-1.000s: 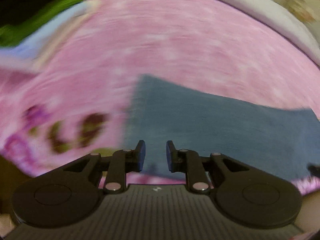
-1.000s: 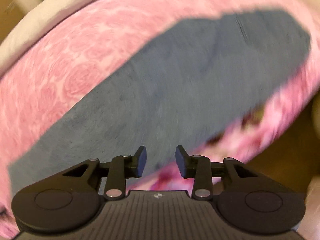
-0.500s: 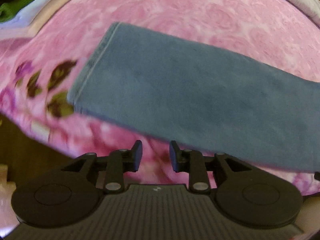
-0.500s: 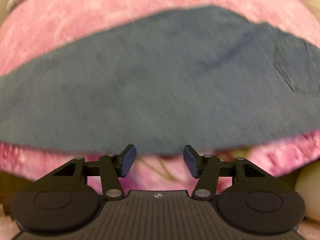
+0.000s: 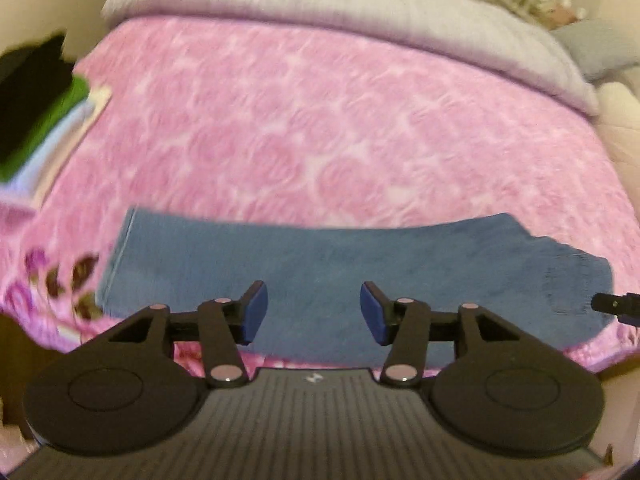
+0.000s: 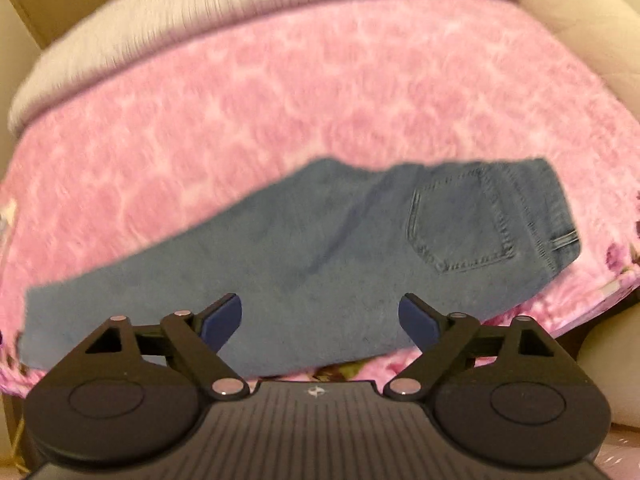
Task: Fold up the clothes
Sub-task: 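Lay the lengthwise-folded jeans flat on the blanket and open both tools, then pull both tools back from the flat folded jeans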
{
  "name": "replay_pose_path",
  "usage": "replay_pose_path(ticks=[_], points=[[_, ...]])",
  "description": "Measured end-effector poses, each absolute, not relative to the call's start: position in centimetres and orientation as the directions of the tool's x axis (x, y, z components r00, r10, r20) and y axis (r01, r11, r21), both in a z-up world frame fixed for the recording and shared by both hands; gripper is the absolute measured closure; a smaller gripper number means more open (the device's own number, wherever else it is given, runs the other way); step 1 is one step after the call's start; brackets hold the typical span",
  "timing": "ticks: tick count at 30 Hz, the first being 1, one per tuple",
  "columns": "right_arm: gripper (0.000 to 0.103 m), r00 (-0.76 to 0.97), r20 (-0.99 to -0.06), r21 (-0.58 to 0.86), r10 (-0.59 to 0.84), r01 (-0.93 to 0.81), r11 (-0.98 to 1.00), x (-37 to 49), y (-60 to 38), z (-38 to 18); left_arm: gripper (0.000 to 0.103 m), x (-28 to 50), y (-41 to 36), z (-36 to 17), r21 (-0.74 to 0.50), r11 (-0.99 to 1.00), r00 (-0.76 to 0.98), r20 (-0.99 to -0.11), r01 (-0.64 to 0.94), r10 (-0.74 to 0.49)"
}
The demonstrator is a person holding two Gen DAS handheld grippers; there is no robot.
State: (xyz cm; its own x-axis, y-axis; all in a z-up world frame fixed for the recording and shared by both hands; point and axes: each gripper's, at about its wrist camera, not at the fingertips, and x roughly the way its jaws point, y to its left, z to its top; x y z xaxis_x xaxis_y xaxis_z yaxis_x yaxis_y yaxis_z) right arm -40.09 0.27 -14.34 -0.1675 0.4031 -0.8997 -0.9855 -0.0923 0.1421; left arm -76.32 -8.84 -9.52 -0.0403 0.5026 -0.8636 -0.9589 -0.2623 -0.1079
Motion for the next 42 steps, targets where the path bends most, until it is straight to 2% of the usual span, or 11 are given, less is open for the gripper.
replay_pose_path(ticks=[6, 8, 15, 24, 42], points=[[0.015, -0.125, -0.900, 0.109, 0.417, -0.992, -0.061, -43.3, -3.9, -11.6, 0.054, -78.6, -12.9, -6.0, -0.108, -0.160, 0.003, -0.835, -0.981, 0.551], [0.015, -0.113, -0.902, 0.100, 0.416, -0.994, -0.054, -44.7, -5.5, -11.3, 0.051, -80.5, -14.6, -5.8, -0.108, -0.149, 0.009, -0.835, -0.983, 0.551], [0.015, -0.056, -0.893, 0.067, 0.446, -0.998, 0.010, -50.1, -11.9, -9.7, 0.051, -86.5, -19.2, -6.6, -0.098, -0.109, 0.027, -0.854, -0.989, 0.519], [0.015, -0.025, -0.879, 0.061, 0.477, -0.996, 0.061, -54.5, -18.8, -7.3, 0.047, -88.8, -21.7, -5.1, -0.111, -0.006, 0.089, -0.832, -0.994, 0.547], [0.015, -0.013, -0.905, 0.037, 0.424, -0.998, 0.047, -56.5, -18.3, -8.2, 0.044, -89.3, -22.2, -5.5, -0.074, -0.025, 0.050, -0.853, -0.997, 0.520]])
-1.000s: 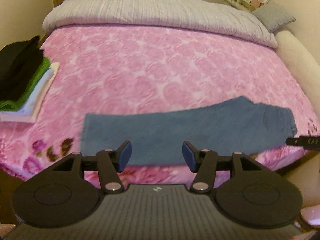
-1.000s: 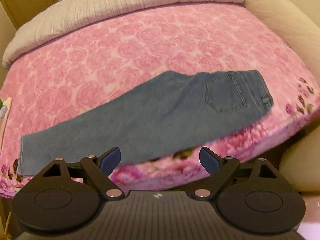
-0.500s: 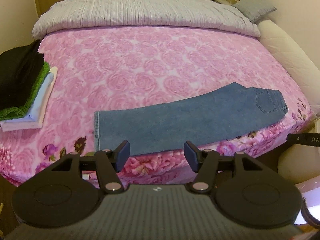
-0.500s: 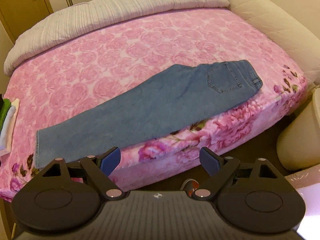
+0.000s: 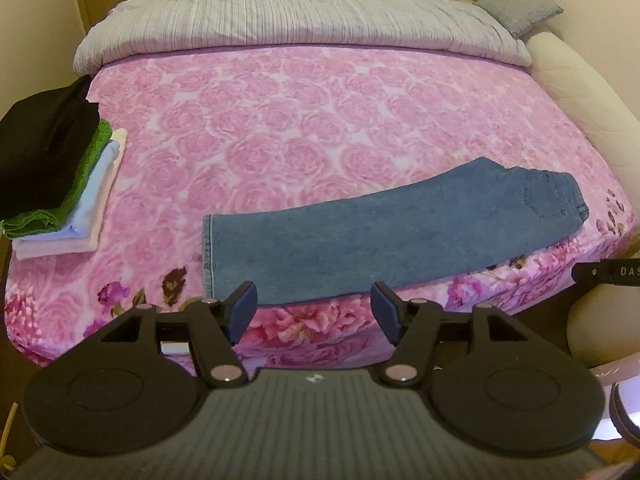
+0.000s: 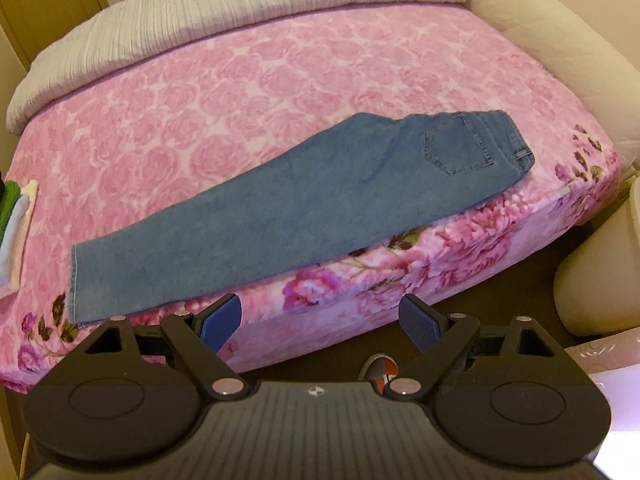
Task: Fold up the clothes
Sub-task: 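Pull both tools back from the flat folded jeans, then move the left tool to the jeans leg hems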
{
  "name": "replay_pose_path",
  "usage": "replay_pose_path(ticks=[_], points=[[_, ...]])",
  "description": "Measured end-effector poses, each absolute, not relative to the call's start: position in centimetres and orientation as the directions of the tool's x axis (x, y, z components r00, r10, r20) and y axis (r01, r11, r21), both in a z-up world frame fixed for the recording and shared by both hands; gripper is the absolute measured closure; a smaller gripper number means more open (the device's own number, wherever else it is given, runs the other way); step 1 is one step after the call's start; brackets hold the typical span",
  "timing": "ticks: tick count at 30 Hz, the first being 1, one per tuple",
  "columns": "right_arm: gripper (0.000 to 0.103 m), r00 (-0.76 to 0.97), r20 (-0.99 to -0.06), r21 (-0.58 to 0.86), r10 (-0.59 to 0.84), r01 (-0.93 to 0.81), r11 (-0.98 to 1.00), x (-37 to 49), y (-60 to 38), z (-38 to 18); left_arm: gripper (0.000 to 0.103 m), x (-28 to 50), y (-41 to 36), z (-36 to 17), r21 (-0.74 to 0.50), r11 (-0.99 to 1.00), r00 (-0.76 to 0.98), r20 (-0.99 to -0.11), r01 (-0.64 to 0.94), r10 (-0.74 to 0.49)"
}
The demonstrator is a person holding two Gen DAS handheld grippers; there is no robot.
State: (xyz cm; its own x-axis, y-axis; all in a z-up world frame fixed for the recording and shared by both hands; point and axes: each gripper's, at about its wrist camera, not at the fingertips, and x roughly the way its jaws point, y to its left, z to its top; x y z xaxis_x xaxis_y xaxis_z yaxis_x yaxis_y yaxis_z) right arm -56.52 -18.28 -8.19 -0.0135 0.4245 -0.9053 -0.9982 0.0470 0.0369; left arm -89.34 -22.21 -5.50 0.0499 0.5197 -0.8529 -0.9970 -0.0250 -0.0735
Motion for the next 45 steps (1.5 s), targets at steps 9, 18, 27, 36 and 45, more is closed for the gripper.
replay_pose_path(ticks=[9, 18, 27, 36, 45], points=[[0.015, -0.015, -0.918, 0.028, 0.397, -0.999, 0.026, -57.0, -17.9, -9.1, 0.044, -89.0, -21.6, -6.3, -0.063, -0.040, 0.036, -0.871, -0.997, 0.490], [0.015, -0.036, -0.935, 0.025, 0.354, -0.999, -0.035, -54.3, -13.9, -10.3, 0.043, -85.7, -19.0, -7.4, -0.049, -0.134, -0.019, -0.886, -0.990, 0.463], [0.015, -0.048, -0.941, -0.012, 0.335, -0.984, -0.175, -47.8, -5.9, -11.2, 0.043, -79.7, -16.1, -11.4, -0.150, -0.369, -0.023, -0.904, -0.917, 0.426], [0.015, -0.011, -0.977, -0.026, 0.214, -0.985, -0.171, -40.4, -2.5, -17.7, 0.043, -78.5, -16.8, -16.7, -0.239, -0.558, -0.005, -0.917, -0.795, 0.399], [0.015, -0.079, -0.930, 0.076, 0.359, -0.997, -0.022, -38.9, -1.1, -26.5, 0.050, -83.3, -16.3, -26.7, -0.240, -0.616, -0.103, -0.878, -0.750, 0.468]])
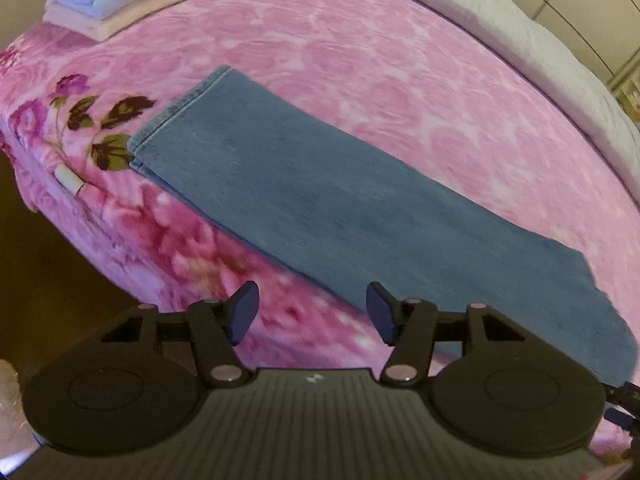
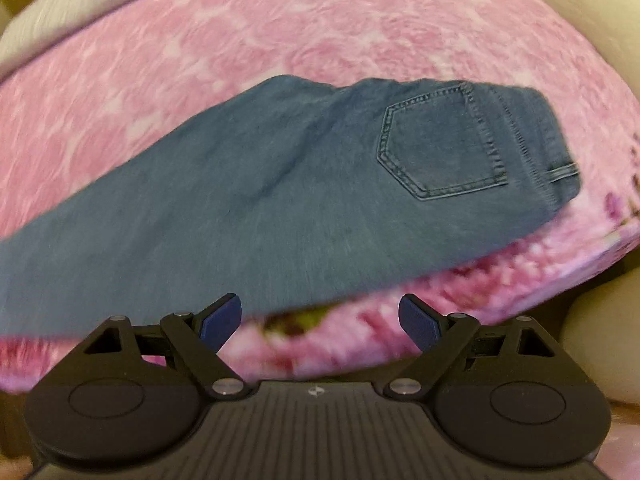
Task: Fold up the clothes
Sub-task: 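Move the left tool to the jeans leg hems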
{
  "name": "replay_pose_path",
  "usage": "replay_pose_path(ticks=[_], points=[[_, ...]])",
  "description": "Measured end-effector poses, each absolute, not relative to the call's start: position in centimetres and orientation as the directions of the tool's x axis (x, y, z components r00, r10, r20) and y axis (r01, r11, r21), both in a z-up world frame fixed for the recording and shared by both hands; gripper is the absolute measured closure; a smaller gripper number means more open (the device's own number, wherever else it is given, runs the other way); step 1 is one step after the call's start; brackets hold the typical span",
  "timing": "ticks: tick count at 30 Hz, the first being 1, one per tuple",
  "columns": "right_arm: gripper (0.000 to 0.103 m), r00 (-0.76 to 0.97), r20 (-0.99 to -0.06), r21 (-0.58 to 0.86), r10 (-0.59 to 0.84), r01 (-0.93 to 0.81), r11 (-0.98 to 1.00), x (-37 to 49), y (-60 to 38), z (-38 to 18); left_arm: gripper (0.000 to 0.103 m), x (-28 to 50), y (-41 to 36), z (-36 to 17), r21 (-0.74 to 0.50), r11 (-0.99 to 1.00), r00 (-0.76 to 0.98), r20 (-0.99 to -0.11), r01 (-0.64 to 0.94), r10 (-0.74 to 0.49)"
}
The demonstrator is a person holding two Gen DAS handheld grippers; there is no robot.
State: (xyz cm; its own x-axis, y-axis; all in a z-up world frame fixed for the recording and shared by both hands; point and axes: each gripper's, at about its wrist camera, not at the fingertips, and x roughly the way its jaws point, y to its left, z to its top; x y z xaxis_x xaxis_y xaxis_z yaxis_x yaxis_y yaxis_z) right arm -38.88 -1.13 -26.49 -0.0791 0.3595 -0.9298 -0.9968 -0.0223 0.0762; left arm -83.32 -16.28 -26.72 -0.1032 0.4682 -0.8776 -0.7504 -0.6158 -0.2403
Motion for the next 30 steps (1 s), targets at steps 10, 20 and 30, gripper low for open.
replay_pose_path(ticks=[10, 20, 30], points=[[0.015, -0.192, -0.727, 0.238, 0.660, -0.971, -0.020, -38.7, -5.1, -31.6, 0.055, -87.5, -20.3, -33.3, -0.450, -0.556, -0.098, -0.710, -0.699, 0.698], [0.014, -0.080, -0.674, 0.250, 0.735, -0.960, 0.125, -36.2, -15.3, -27.2, 0.055, -94.1, -26.5, -35.7, -0.735, -0.533, -0.099, -0.547, -0.420, 0.831], [0.014, -0.098, -0.689, 0.277, 0.718, -0.951, 0.136, -35.4, -15.1, -27.8, 0.054, -96.4, -25.6, -38.1, -0.787, -0.541, -0.156, -0.519, -0.297, 0.840]])
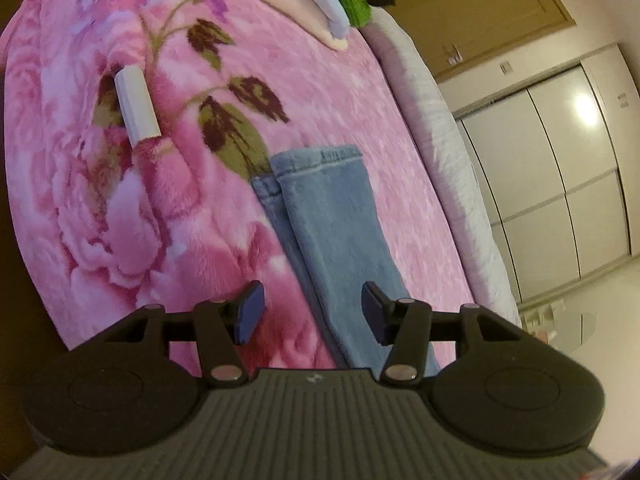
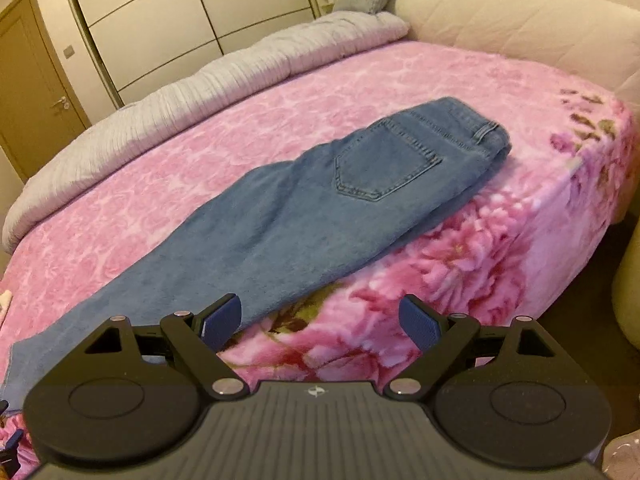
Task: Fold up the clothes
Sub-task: 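Move the left tool to the jeans leg hems, then grasp the leg hems with the left tool and fold them toward the waistband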
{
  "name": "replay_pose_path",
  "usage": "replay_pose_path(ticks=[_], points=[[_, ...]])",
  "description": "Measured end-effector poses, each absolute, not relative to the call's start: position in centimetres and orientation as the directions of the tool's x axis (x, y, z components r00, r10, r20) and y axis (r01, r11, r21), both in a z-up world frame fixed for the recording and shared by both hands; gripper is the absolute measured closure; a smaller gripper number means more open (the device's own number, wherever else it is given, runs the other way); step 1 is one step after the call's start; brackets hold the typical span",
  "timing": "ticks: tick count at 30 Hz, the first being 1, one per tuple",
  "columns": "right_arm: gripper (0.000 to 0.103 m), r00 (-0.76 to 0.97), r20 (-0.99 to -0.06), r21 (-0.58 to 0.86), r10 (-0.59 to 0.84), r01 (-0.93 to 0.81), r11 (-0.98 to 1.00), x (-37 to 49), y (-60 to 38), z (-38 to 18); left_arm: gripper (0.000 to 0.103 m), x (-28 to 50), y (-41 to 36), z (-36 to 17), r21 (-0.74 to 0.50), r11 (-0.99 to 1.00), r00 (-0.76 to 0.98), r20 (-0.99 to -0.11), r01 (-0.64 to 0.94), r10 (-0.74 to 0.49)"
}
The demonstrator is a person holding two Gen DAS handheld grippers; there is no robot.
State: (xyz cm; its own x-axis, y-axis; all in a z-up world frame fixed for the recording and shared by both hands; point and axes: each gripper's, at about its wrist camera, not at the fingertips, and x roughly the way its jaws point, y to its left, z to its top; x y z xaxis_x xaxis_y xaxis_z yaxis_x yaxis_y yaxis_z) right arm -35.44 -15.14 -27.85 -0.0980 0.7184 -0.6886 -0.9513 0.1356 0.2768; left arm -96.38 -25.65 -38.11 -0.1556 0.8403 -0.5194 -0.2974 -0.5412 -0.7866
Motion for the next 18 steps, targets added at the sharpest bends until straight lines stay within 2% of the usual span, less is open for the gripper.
replay_pose_path(ticks=[4, 6, 8, 10, 12, 16, 17, 18], points=[[0.014, -0.114, -0.727, 0.277, 0.677, -0.951, 0.138, -35.9, -12.8, -29.6, 0.050, -96.8, -24.1, -38.2, -0.778, -0.554, -0.200, -0.517, -0.295, 0.832], [0.014, -0.120, -0.742, 0.274, 0.660, -0.952, 0.136, -36.1, -11.6, -30.4, 0.043, -96.5, -23.5, -38.0, -0.767, -0.562, -0.224, -0.516, -0.309, 0.827], [0.014, -0.130, -0.752, 0.282, 0.647, -0.949, 0.137, -36.1, -10.5, -31.2, 0.042, -96.1, -22.8, -37.7, -0.757, -0.578, -0.255, -0.520, -0.305, 0.815], [0.015, -0.139, -0.759, 0.290, 0.636, -0.947, 0.140, -36.1, -9.7, -31.7, 0.049, -95.7, -22.2, -37.3, -0.743, -0.586, -0.274, -0.519, -0.323, 0.810], [0.015, -0.146, -0.764, 0.298, 0.628, -0.944, 0.143, -36.1, -9.0, -32.2, 0.064, -95.5, -21.7, -37.2, -0.743, -0.575, -0.259, -0.514, -0.341, 0.818], [0.014, -0.159, -0.766, 0.311, 0.623, -0.940, 0.142, -35.9, -8.0, -32.8, 0.068, -95.9, -21.5, -38.1, -0.772, -0.572, -0.250, -0.517, -0.277, 0.819], [0.015, -0.161, -0.766, 0.313, 0.622, -0.939, 0.143, -35.8, -7.8, -32.9, 0.071, -95.9, -21.6, -38.3, -0.783, -0.566, -0.256, -0.509, -0.258, 0.822], [0.014, -0.164, -0.767, 0.316, 0.620, -0.938, 0.143, -35.8, -7.7, -33.0, 0.078, -95.8, -21.9, -38.4, -0.792, -0.560, -0.262, -0.502, -0.245, 0.824]])
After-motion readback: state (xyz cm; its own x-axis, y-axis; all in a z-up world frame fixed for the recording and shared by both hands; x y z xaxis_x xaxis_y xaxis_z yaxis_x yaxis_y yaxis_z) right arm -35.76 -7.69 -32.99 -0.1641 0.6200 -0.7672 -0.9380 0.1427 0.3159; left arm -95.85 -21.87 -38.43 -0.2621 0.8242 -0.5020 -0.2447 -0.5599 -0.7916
